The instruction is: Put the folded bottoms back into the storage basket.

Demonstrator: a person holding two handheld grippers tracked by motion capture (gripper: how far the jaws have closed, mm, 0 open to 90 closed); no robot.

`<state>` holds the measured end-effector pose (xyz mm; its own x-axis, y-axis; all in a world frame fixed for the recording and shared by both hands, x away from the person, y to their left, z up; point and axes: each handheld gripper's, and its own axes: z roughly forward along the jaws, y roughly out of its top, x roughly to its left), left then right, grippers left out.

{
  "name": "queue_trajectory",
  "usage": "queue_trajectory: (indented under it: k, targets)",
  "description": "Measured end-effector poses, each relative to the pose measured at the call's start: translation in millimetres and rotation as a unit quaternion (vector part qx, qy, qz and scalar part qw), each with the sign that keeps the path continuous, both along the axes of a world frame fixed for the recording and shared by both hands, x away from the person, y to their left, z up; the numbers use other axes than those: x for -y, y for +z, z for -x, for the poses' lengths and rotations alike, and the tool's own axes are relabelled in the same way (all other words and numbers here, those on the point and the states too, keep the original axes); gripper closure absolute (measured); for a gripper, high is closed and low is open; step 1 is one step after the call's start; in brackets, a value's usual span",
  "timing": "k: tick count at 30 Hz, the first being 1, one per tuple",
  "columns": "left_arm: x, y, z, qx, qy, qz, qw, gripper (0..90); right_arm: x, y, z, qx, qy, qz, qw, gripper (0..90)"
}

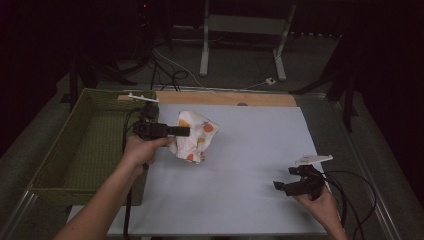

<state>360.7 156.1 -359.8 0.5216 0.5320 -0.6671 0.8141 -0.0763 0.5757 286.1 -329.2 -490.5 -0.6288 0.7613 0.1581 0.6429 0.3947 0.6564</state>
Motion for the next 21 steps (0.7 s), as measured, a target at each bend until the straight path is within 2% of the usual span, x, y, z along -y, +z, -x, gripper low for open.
queue_trajectory:
  k: [2,3,10,16,21]
  targets:
    - [-11.1,6.5,-0.9,0.002,0.012,0.002,0.9999,80.0,0.1,0.0,-0.4,0.000,0.000,0.000,1.0000,9.8]
    - [-11.1,6.5,-0.9,0.002,0.012,0.002,0.9999,80.0,0.1,0.0,-0.4,0.000,0.000,0.000,1.0000,9.8]
    - [-42.2,16.3,-0.5,0.005,0.042,0.009,0.9991,80.0,1.5,-0.2,-1.2,-0.002,0.000,0.001,1.0000,9.8]
    - [-57.0,20.0,0.3,0.006,0.058,0.000,0.9983,79.9,3.2,-0.7,-1.9,-0.004,-0.001,0.001,1.0000,9.7]
    - [-66.4,21.4,0.4,0.006,0.069,0.002,0.9976,79.9,4.2,-0.5,-2.0,-0.003,0.002,0.003,1.0000,9.8]
